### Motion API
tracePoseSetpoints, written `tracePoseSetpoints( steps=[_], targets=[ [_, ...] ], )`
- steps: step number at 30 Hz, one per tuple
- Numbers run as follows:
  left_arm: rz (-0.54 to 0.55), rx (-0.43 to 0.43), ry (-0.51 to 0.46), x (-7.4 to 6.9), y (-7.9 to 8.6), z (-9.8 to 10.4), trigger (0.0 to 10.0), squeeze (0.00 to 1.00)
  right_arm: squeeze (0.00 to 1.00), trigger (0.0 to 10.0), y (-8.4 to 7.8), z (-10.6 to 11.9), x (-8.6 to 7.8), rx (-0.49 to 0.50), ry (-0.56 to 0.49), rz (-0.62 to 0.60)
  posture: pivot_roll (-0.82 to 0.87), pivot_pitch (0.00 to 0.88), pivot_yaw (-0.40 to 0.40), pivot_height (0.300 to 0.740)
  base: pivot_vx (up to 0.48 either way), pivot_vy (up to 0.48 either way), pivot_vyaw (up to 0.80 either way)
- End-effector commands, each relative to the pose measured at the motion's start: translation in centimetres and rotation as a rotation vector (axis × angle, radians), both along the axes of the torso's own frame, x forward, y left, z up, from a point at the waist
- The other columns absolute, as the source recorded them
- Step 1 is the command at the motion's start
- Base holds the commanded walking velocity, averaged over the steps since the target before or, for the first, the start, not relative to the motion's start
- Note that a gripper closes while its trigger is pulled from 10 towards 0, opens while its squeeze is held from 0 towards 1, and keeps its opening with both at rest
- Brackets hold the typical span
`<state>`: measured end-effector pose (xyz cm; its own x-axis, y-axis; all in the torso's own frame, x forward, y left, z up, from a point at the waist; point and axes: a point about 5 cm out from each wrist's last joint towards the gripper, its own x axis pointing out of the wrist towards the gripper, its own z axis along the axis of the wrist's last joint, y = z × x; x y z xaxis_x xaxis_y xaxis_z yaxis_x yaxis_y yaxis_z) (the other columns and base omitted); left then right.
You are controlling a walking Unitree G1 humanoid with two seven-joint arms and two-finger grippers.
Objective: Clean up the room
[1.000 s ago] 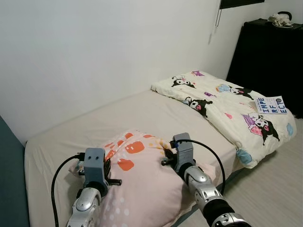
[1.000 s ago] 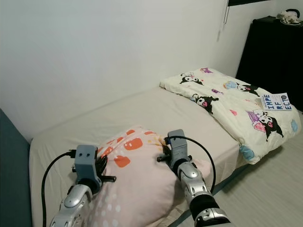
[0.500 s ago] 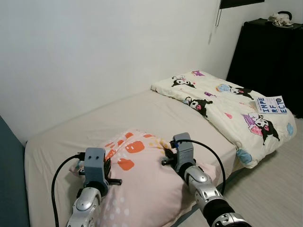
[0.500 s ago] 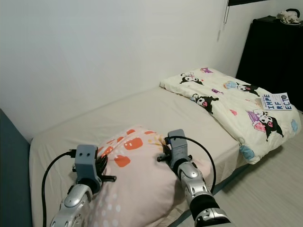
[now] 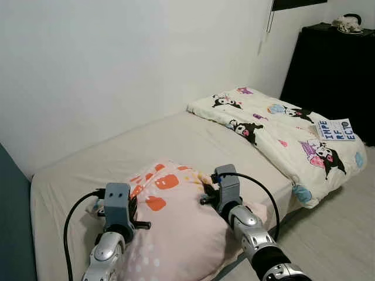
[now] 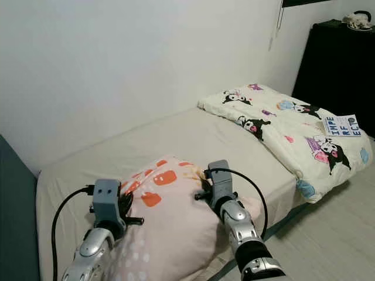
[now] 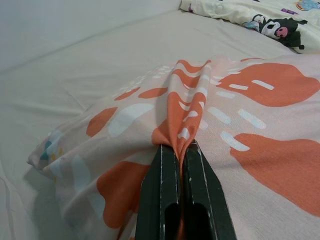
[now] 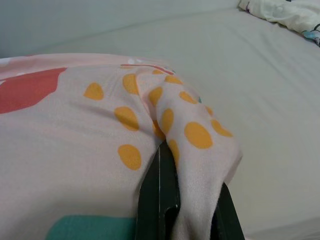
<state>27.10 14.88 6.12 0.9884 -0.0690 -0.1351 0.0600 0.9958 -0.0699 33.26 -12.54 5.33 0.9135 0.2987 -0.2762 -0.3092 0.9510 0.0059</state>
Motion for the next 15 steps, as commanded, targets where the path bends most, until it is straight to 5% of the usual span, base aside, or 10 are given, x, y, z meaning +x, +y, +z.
tracePoseSetpoints(
  steps=[1, 15],
  targets=[
    [0.025, 0.035, -0.045, 0.23, 0.86, 0.79, 10.0, 0.0, 0.0, 10.0, -0.65, 0.6, 0.32, 0.009, -0.041, -0.028, -0.07, 0.0, 0.006, 0.74, 0.0, 0.0, 0.0],
    [0.028, 0.038, -0.039, 0.07, 0.86, 0.62, 10.0, 0.0, 0.0, 10.0, -0.28, 0.61, 0.37, -0.007, -0.041, -0.015, -0.07, 0.0, 0.005, 0.74, 0.0, 0.0, 0.0]
  ],
)
